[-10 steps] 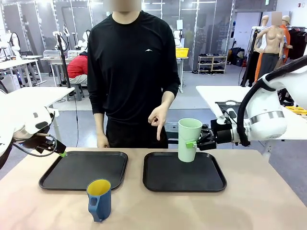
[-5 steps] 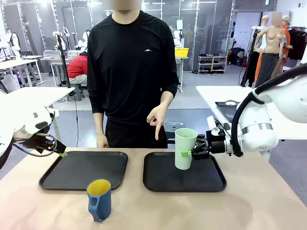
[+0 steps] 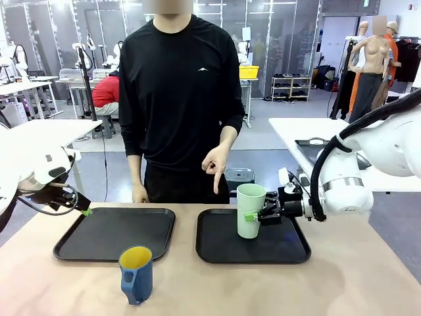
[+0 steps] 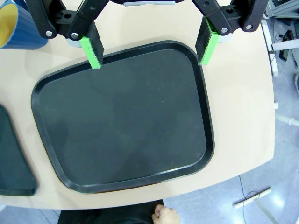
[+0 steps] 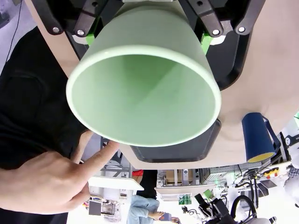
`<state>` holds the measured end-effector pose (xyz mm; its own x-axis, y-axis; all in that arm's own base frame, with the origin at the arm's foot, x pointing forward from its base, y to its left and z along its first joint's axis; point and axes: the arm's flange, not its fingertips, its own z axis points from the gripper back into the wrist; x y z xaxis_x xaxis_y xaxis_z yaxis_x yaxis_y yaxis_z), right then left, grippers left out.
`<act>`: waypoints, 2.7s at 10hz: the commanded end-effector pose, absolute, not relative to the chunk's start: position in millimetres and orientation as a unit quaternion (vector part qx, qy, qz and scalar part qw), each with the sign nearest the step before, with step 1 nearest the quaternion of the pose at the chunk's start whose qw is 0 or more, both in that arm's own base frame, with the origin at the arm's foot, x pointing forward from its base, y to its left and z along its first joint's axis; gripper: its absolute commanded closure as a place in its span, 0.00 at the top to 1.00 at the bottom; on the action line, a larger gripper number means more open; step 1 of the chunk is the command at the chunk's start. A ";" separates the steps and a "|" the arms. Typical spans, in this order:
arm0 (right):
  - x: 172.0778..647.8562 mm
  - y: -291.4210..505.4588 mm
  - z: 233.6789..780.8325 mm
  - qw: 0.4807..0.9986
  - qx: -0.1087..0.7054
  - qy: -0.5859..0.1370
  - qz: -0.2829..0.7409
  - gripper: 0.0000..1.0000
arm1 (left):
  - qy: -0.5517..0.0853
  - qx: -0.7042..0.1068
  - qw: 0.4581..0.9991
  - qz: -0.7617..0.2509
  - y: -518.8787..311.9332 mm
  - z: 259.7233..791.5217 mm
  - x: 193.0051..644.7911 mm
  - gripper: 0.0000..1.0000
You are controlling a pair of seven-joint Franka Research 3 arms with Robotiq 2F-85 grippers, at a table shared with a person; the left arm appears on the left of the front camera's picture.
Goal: Sort and store the cups by type.
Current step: Place the picked Reusable plastic cup into the Flat Tray indicated by the person.
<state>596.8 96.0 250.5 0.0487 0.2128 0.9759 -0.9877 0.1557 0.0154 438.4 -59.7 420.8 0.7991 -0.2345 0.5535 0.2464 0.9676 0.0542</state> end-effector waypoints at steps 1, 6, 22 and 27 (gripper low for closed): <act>604.7 102.6 247.9 0.604 0.406 -0.477 0.493 0.87 | -0.291 -0.010 0.948 -0.127 -58.8 421.7 438.7 1.00; 602.1 101.8 242.1 0.614 0.402 -0.473 0.488 0.99 | -0.291 -0.010 0.948 -0.127 -58.8 421.7 438.7 1.00; 549.6 3.9 275.1 0.672 0.376 -0.423 0.478 1.00 | -0.291 -0.010 0.948 -0.127 -58.8 421.7 438.7 1.00; 544.7 -19.0 275.3 0.673 0.362 -0.425 0.486 1.00 | -0.291 -0.010 0.948 -0.127 -58.8 421.7 438.7 1.00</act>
<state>536.4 -30.2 282.1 0.1859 0.3665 0.9117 -0.9567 0.2791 0.0828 438.4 -59.7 420.8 0.7992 -0.2345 0.5535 0.2464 0.9676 0.0542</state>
